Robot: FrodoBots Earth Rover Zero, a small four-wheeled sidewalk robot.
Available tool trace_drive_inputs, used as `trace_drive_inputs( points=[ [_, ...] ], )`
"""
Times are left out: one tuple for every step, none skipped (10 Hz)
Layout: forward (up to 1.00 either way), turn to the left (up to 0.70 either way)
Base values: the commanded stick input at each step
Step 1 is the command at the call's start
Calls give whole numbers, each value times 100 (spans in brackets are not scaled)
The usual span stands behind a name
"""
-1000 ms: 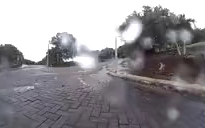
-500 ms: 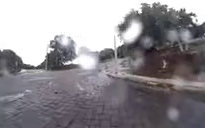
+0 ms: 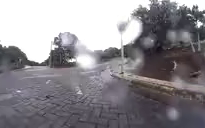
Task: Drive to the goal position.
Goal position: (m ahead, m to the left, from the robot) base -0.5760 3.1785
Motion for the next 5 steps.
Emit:
trace_drive_inputs(
  points=[
    [85, 0],
    [85, 0],
    [85, 0],
    [85, 0],
    [85, 3]
  ],
)
